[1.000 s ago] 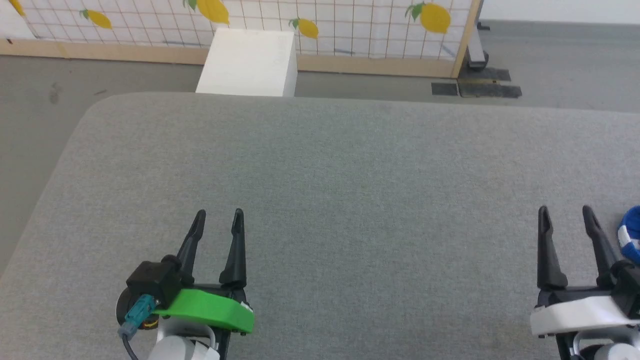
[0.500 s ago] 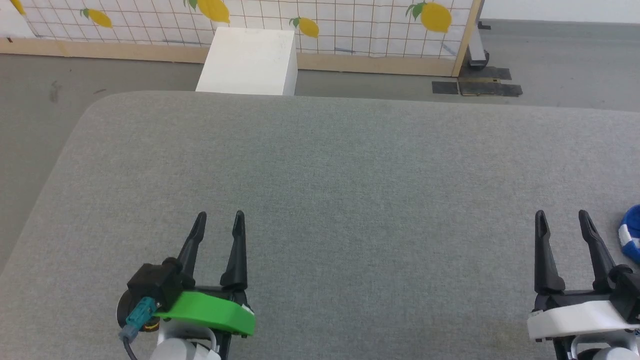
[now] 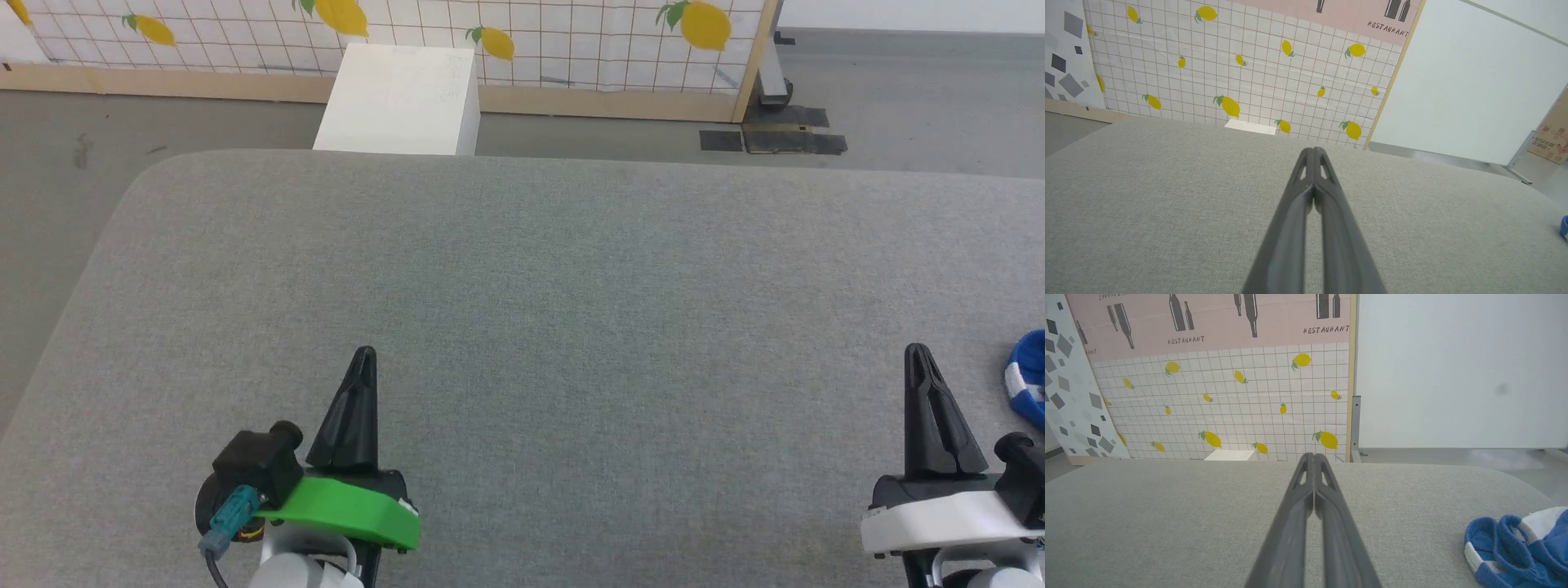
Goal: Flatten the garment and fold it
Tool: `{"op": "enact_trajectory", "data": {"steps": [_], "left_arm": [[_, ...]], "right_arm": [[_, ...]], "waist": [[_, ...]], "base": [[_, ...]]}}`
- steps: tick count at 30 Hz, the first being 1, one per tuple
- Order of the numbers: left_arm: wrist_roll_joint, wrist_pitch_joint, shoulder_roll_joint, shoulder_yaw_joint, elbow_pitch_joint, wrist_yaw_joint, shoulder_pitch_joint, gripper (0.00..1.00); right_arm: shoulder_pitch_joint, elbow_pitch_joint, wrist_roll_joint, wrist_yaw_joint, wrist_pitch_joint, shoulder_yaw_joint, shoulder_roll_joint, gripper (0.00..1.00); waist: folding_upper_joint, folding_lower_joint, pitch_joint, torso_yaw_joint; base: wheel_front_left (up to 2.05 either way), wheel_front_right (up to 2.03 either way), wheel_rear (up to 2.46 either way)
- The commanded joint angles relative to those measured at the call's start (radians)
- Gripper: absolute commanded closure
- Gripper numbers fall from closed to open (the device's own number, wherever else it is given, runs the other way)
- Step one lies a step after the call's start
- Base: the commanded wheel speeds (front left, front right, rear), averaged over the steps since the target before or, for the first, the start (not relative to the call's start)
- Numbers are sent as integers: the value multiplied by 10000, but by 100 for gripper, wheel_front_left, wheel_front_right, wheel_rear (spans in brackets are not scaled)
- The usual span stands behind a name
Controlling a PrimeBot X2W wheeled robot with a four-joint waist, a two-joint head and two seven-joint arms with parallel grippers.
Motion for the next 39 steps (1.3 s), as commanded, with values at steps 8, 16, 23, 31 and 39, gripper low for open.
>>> {"op": "enact_trajectory", "data": {"steps": [8, 16, 23, 31, 39], "left_arm": [[91, 78, -1, 24, -23, 26, 14, 100], [326, 280, -5, 133, -81, 95, 49, 100], [493, 423, -8, 210, -123, 144, 74, 100], [681, 585, -11, 297, -170, 198, 102, 100], [875, 751, -14, 386, -218, 255, 131, 100]], "right_arm": [[-12, -2, -31, 0, 77, 43, 1, 100], [-44, -7, -110, -2, 279, 157, 3, 100], [-66, -10, -166, -2, 421, 237, 4, 100], [-91, -14, -230, -3, 582, 327, 6, 100], [-117, -18, -295, -4, 747, 420, 8, 100]], "waist": [[0, 1, -22, -25], [0, 1, -75, -82], [0, 1, -112, -122], [0, 1, -154, -167], [0, 1, -198, -214]], "base": [[0, 0, 0], [0, 0, 0], [0, 0, 0], [0, 0, 0], [0, 0, 0]]}}
